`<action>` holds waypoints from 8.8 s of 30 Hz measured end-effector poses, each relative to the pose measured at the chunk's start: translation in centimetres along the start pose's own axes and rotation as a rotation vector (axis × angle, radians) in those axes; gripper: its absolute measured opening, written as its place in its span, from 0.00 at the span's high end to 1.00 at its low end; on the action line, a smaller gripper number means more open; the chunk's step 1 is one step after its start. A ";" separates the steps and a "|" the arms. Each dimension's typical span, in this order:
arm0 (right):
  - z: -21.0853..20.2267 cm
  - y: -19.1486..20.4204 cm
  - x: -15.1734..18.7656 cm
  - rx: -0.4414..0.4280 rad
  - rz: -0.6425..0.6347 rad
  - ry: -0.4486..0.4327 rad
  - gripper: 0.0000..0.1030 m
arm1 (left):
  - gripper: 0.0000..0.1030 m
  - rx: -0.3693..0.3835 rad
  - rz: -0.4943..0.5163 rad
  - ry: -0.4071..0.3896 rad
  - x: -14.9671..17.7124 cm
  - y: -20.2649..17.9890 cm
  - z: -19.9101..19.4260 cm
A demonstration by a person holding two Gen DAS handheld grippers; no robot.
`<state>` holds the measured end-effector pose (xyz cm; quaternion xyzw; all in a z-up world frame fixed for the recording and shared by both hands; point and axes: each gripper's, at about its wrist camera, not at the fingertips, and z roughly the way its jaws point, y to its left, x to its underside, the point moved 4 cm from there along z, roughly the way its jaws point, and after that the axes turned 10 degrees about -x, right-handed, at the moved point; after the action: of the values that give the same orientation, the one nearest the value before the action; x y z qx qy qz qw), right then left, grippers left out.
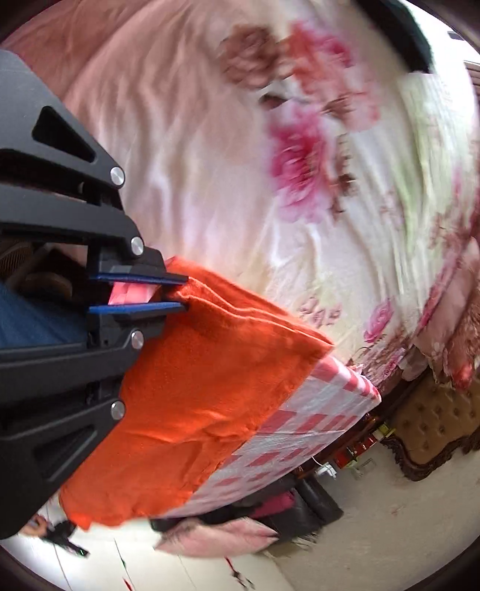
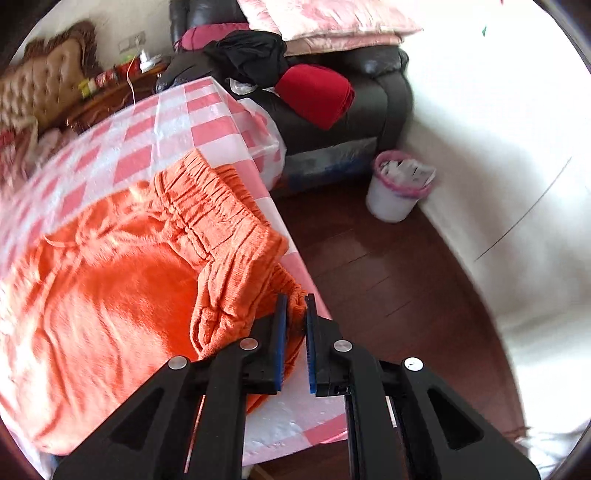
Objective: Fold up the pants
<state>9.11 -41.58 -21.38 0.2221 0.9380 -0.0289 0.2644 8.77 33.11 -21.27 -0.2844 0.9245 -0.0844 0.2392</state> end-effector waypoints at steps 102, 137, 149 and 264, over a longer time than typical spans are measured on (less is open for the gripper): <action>-5.6 40.3 -0.6 -0.503 -0.664 -0.335 0.15 | 0.39 0.388 -0.133 0.091 -9.4 1.8 7.6; -2.6 8.0 -5.5 0.353 -0.373 -0.248 0.12 | 0.31 -0.289 0.454 -0.061 3.0 -19.9 5.8; -6.3 39.1 4.1 -0.413 -0.755 -0.131 0.11 | 0.29 -0.271 0.466 -0.071 2.8 -19.5 5.8; -2.6 56.5 10.7 -0.511 -0.844 0.092 0.32 | 0.92 -0.296 0.319 -0.180 -7.5 -11.6 -0.8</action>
<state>24.10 14.03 -21.07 -0.2482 0.9339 0.1074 0.2340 19.40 27.83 -14.28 -0.1731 0.9350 0.1166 0.2866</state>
